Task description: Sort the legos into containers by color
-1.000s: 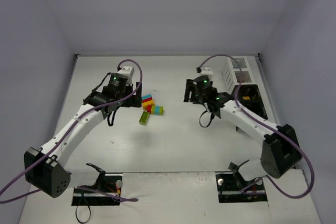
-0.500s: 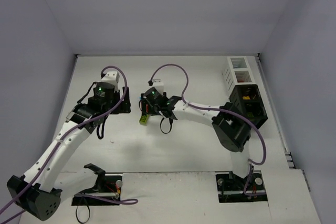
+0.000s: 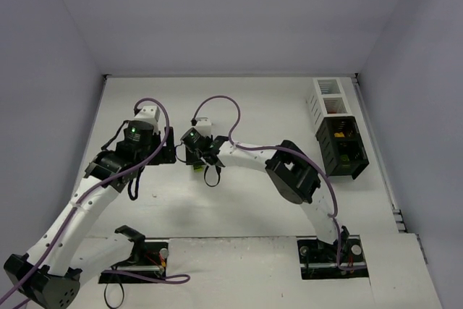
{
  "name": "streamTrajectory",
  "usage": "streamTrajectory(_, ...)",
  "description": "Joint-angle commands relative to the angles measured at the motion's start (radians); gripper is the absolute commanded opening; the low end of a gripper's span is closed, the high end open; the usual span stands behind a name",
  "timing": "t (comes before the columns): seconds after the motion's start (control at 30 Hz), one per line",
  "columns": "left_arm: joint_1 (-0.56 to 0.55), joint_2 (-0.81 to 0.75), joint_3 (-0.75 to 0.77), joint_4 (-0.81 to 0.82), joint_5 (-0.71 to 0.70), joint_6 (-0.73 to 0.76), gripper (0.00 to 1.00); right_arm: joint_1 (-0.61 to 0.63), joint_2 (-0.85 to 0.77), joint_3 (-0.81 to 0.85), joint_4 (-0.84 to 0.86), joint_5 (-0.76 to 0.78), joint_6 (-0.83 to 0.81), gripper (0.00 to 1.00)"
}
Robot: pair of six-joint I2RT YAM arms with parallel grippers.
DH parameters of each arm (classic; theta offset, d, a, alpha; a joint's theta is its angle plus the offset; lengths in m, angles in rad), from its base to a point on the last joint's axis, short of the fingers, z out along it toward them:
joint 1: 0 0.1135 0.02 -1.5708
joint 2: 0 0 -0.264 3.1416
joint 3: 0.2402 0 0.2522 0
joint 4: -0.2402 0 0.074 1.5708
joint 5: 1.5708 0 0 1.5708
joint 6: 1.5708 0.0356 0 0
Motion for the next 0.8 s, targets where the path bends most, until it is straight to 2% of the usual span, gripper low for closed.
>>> streamTrajectory(0.0, 0.008, -0.004, 0.011, 0.024, -0.017, -0.006, 0.78, 0.001, -0.007, 0.03, -0.05, 0.065, 0.029, 0.42)
streamTrajectory(0.07, 0.008, 0.002, 0.011, 0.035, -0.015, -0.003, 0.78, 0.0, -0.03, -0.001, -0.055, 0.091, 0.02, 0.31)
streamTrajectory(0.1, 0.009, 0.01, 0.011, 0.04, -0.014, 0.0, 0.78, -0.003, -0.052, -0.015, -0.055, 0.1, 0.014, 0.2)
streamTrajectory(0.2, 0.009, 0.033, 0.011, 0.067, 0.0, 0.008, 0.78, -0.013, -0.094, -0.065, -0.055, 0.124, -0.029, 0.0)
streamTrajectory(0.37, 0.009, 0.086, 0.034, 0.107, 0.025, 0.023, 0.78, -0.031, -0.282, -0.148, -0.044, 0.185, -0.114, 0.0)
streamTrajectory(0.5, 0.011, 0.145, 0.056, 0.146, 0.052, 0.039, 0.78, -0.112, -0.527, -0.298, -0.041, 0.278, -0.137, 0.0)
streamTrajectory(0.73, 0.009, 0.237, 0.106, 0.207, 0.108, 0.057, 0.78, -0.446, -0.844, -0.544, -0.051, 0.317, -0.18, 0.0)
streamTrajectory(0.77, 0.009, 0.252, 0.113, 0.21, 0.12, 0.06, 0.78, -0.533, -0.868, -0.565, -0.055, 0.312, -0.18, 0.0)
